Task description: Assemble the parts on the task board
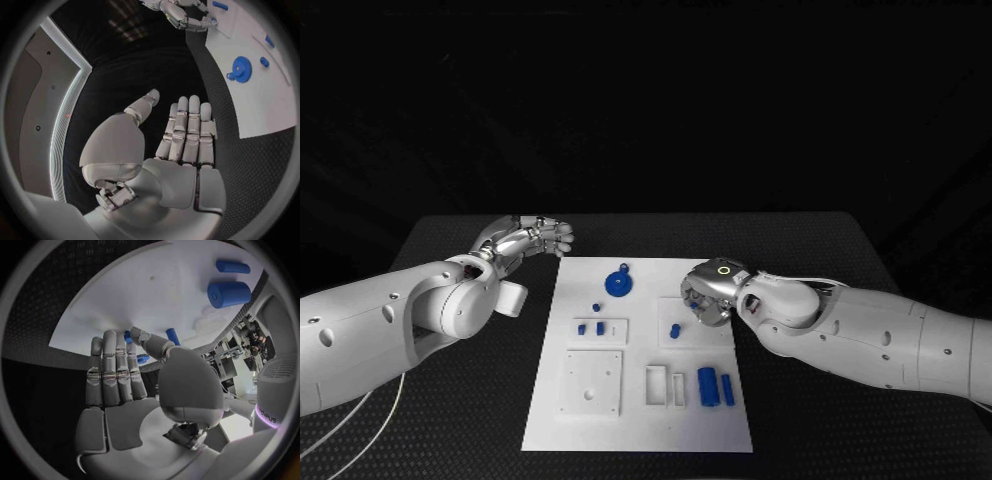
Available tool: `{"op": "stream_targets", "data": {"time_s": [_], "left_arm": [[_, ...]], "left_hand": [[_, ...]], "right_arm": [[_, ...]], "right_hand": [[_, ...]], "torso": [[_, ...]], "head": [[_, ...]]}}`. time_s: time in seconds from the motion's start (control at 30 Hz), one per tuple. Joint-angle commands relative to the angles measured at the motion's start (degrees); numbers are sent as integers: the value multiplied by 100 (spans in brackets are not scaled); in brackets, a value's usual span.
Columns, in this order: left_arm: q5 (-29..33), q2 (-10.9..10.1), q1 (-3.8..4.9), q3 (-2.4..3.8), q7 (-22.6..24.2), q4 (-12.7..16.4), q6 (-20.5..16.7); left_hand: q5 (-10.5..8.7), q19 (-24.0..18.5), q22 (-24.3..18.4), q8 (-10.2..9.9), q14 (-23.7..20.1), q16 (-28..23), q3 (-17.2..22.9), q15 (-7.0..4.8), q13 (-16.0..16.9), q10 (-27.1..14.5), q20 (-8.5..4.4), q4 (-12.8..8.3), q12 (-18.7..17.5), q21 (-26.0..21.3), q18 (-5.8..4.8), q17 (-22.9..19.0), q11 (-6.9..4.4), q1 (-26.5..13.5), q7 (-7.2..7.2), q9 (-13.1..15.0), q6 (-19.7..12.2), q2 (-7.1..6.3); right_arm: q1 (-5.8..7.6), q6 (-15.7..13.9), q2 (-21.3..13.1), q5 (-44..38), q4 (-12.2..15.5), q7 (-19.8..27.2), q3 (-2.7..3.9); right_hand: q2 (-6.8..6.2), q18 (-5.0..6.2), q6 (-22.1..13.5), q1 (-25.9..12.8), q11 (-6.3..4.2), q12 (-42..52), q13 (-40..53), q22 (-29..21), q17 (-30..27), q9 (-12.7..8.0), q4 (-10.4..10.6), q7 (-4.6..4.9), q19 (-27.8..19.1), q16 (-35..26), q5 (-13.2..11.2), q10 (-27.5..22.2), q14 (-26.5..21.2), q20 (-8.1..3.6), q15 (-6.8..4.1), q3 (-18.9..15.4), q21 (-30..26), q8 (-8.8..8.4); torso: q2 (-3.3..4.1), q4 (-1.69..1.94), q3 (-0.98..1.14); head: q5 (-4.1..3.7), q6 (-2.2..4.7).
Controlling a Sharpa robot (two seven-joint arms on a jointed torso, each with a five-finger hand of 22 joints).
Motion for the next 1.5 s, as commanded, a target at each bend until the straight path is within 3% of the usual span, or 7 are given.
{"op": "stream_targets", "data": {"time_s": [0.03,0.5,0.97,1.17,1.37,1.5], "left_arm": [[20,3,8,4,34,5,7],[24,14,8,4,20,-15,15],[26,25,8,4,15,-34,22],[31,20,8,4,12,-44,14],[41,23,9,4,8,-67,4],[42,28,9,4,11,-112,-9]], "left_hand": [[30,7,9,31,-1,-40,3,56,-7,-5,38,-23,-18,-38,106,8,27,-2,31,-9,-27,-4],[33,6,9,32,-4,-54,2,58,-14,-9,42,-24,-19,-46,107,19,30,-3,33,-14,-33,-8],[36,4,10,36,-9,-77,2,62,-26,-21,46,-26,-22,-59,107,35,35,-2,37,-21,-37,-12],[35,3,11,38,-12,-87,2,64,-31,-27,48,-26,-23,-65,107,42,38,-2,39,-24,-38,-14],[35,2,11,39,-13,-96,2,65,-36,-32,49,-27,-24,-70,108,50,41,-2,40,-27,-41,-16],[35,1,12,40,-14,-102,2,66,-40,-34,50,-29,-24,-74,108,55,42,0,41,-29,-43,-21]], "right_arm": [[-29,163,-22,32,43,-4,7],[4,209,-79,136,143,28,134],[121,361,-205,341,300,78,198],[185,307,-317,401,579,75,281],[187,70,-254,375,812,109,302],[186,-14,-157,307,977,117,311]], "right_hand": [[3,77,45,46,-2,19,1,108,9,8,4,-12,36,9,-10,31,44,-14,-4,36,25,39],[-3,77,49,43,-5,16,11,108,22,13,11,-14,44,4,-11,38,53,-18,-8,43,33,40],[-5,77,53,33,-7,12,24,106,37,19,23,-15,50,-4,-6,45,61,-20,-10,47,38,40],[-3,77,53,28,-7,8,28,105,43,21,27,-15,51,-9,-3,44,62,-21,-11,48,40,39],[-6,77,52,29,-6,4,31,105,48,23,28,-15,50,-14,-4,41,62,-22,-11,50,41,37],[-9,77,55,31,-6,2,35,105,52,25,30,-16,52,-17,-4,42,65,-23,-12,52,43,38]], "torso": [[-1,3,-2],[2,-5,6],[1,-1,3],[-2,-7,-1],[-4,1,-3],[-6,4,4]], "head": [[3,-1],[15,18],[12,16],[41,20],[104,33],[197,34]]}}
